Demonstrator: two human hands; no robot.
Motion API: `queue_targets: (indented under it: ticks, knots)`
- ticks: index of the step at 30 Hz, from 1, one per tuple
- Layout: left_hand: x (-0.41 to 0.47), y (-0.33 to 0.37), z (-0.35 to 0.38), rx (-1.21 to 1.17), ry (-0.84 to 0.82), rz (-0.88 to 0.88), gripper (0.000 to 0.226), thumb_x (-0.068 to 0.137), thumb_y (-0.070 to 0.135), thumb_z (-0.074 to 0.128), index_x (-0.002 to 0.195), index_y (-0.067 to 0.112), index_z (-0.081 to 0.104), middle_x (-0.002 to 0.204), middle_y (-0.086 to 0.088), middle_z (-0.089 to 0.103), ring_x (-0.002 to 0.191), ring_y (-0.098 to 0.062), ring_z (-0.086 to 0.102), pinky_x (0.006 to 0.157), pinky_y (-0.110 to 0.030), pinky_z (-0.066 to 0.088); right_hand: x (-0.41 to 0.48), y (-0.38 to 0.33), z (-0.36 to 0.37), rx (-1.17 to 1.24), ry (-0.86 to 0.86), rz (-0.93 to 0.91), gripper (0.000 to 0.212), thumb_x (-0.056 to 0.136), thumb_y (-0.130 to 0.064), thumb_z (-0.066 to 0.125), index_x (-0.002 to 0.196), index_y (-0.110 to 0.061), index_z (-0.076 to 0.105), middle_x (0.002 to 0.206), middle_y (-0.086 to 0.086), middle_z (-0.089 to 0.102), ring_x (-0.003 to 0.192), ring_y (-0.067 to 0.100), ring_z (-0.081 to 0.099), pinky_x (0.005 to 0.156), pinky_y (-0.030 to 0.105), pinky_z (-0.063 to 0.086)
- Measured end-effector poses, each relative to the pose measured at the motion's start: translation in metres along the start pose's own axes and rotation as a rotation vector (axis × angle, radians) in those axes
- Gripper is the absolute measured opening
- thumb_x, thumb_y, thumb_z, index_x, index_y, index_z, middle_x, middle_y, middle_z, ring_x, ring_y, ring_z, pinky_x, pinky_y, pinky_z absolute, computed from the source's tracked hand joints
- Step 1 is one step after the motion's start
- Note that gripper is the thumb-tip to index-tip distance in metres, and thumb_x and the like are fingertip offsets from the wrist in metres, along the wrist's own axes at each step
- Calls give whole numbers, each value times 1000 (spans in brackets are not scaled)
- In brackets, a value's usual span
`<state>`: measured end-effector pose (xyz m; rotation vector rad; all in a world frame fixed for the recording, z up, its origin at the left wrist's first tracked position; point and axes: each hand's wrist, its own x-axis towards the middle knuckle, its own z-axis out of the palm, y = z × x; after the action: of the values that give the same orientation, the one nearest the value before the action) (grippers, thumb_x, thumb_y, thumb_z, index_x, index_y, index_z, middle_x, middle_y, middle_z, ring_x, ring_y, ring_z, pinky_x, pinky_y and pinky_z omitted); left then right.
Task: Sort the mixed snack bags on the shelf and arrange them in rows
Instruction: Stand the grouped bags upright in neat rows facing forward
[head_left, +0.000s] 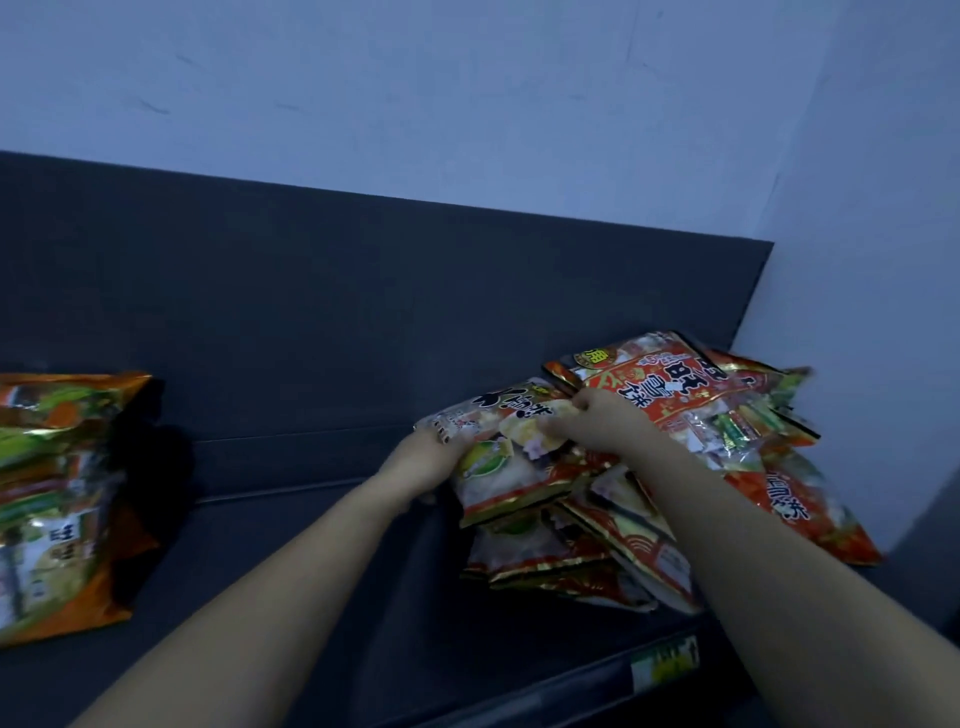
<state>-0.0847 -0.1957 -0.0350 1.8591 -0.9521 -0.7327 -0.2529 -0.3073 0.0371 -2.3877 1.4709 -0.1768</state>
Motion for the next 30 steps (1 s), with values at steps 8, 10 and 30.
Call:
queue_targets:
  ticks: [8,10,30]
  knots:
    - [8,-4,-16,-513,-30,-288,20,87,14,68,100,-1,63,98,-19,70,84,-31,67,85,-50,54,8,-4,-4,468,-124,24,52,80,-36,78,111,-4,49,87,3,59,71,14,57,49,25,42]
    - [6,-14,-32,-528,-27,-299,33,85,14,69,111,-5,62,110,-22,69,99,-35,65,93,-53,51,10,-12,0,587,-133,16,49,79,-29,80,109,-3,52,86,7,63,67,16,61,45,22,45]
    - [-42,-103,-135,-703,231,-52,55,71,-24,61,112,11,51,109,-10,65,91,-29,66,59,-40,60,4,-97,99,628,-281,-278,41,72,-12,77,103,-28,56,105,0,68,99,22,65,90,47,54]
